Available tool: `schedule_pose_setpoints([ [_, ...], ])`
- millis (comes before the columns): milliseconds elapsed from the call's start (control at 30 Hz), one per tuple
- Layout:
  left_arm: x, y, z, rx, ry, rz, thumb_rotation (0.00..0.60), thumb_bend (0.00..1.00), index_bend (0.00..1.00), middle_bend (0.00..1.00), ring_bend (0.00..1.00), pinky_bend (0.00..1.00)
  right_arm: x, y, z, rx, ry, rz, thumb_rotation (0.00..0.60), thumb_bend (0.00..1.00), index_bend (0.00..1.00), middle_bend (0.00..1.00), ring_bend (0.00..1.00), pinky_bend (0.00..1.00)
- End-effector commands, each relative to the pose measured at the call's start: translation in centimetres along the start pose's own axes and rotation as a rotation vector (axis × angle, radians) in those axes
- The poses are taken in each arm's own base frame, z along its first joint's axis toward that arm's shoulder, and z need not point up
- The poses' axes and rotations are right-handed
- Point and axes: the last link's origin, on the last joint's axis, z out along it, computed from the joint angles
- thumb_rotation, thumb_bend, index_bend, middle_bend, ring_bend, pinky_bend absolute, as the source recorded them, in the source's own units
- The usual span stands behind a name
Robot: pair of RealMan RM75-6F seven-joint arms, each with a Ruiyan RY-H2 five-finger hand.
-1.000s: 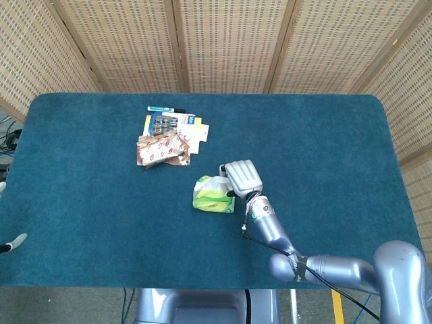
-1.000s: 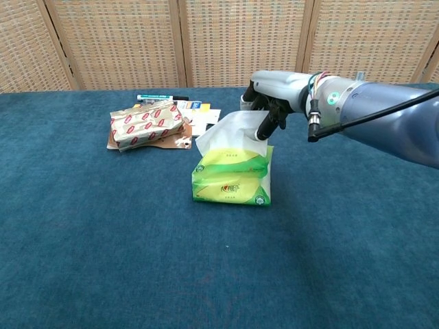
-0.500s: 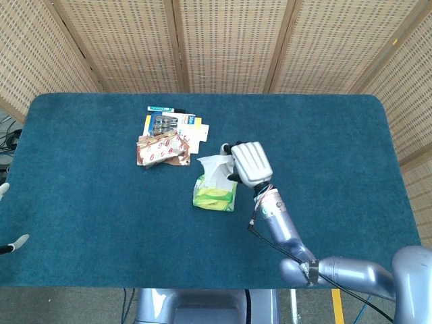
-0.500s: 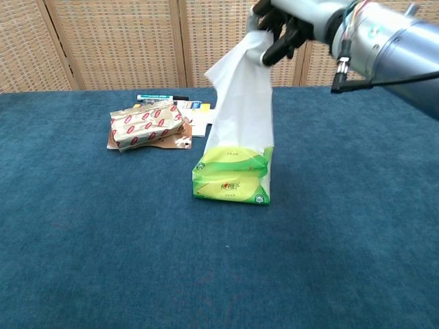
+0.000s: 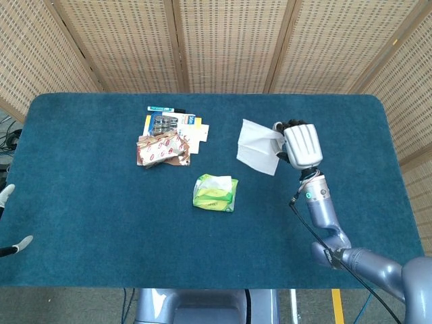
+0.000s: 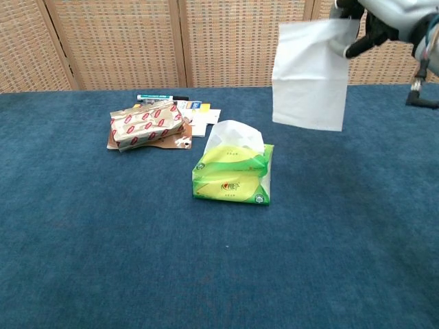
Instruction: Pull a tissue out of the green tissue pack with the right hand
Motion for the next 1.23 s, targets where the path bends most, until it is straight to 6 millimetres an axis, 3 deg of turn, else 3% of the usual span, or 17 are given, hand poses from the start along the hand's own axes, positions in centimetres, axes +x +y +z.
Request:
schedule_pose_setpoints([
  [33,-0.1,0.3,0.1,0.000,-0.002,0.004,0.600,0.00,0.00,0.00,0.00,0.00,-3.3,1.1,-3.2,0.123,-0.102,-0.083,0.600,0.62,0.66,0.65,0.55,0.57],
  [267,-0.5,0.5,0.1,0.003,-0.013,0.023,0.600,0.00,0.00,0.00,0.00,0.00,-5.1,0.3,-7.2,0.318,-0.167,-0.070,0.600,0.62,0.66,0.65,0.55,0.57],
  [333,-0.5,0.4,0.1,0.004,-0.012,0.025,0.600,0.00,0.00,0.00,0.00,0.00,-5.1,0.0,-8.3,0.362,-0.170,-0.051,0.600,0.56,0.62,0.59,0.52,0.57],
  [400,-0.6,0.4,0.0,0.003,-0.012,0.027,0.600,0.00,0.00,0.00,0.00,0.00,-5.2,0.3,-9.4,0.388,-0.202,-0.074,0.600,0.29,0.39,0.36,0.33,0.45],
  [433,-0.6,0.4,0.0,0.002,-0.012,0.027,0.600,0.00,0.00,0.00,0.00,0.00,-5.4,0.7,-9.8,0.385,-0.238,-0.101,0.600,0.12,0.20,0.19,0.17,0.32],
  [467,-0.6,0.4,0.0,0.001,-0.012,0.028,0.600,0.00,0.00,0.00,0.00,0.00,-5.4,1.1,-10.2,0.373,-0.277,-0.123,0.600,0.02,0.06,0.06,0.05,0.18],
  [500,-0.7,0.3,-0.1,0.001,-0.014,0.029,0.600,0.00,0.00,0.00,0.00,0.00,-5.2,1.4,-10.8,0.342,-0.321,-0.125,0.600,0.00,0.01,0.01,0.01,0.12],
  [567,-0.7,0.3,-0.1,0.001,-0.014,0.029,0.600,0.00,0.00,0.00,0.00,0.00,-4.3,1.4,-11.3,0.314,-0.344,-0.105,0.600,0.00,0.00,0.00,0.00,0.05],
  [800,-0.5,0.3,-0.4,-0.004,-0.003,0.025,0.600,0.00,0.00,0.00,0.00,0.00,0.9,2.8,-13.7,0.215,-0.289,-0.054,0.600,0.00,0.00,0.00,0.00,0.04],
  [967,-0.4,0.4,-0.6,-0.012,0.006,0.029,0.600,0.00,0.00,0.00,0.00,0.00,4.5,4.5,-16.4,0.140,-0.220,-0.039,0.600,0.00,0.00,0.00,0.00,0.03],
  [1233,-0.3,0.3,-1.3,-0.024,0.027,0.028,0.600,0.00,0.00,0.00,0.00,0.00,7.1,6.5,-20.8,-0.022,-0.164,-0.033,0.600,0.00,0.00,0.00,0.00,0.00],
])
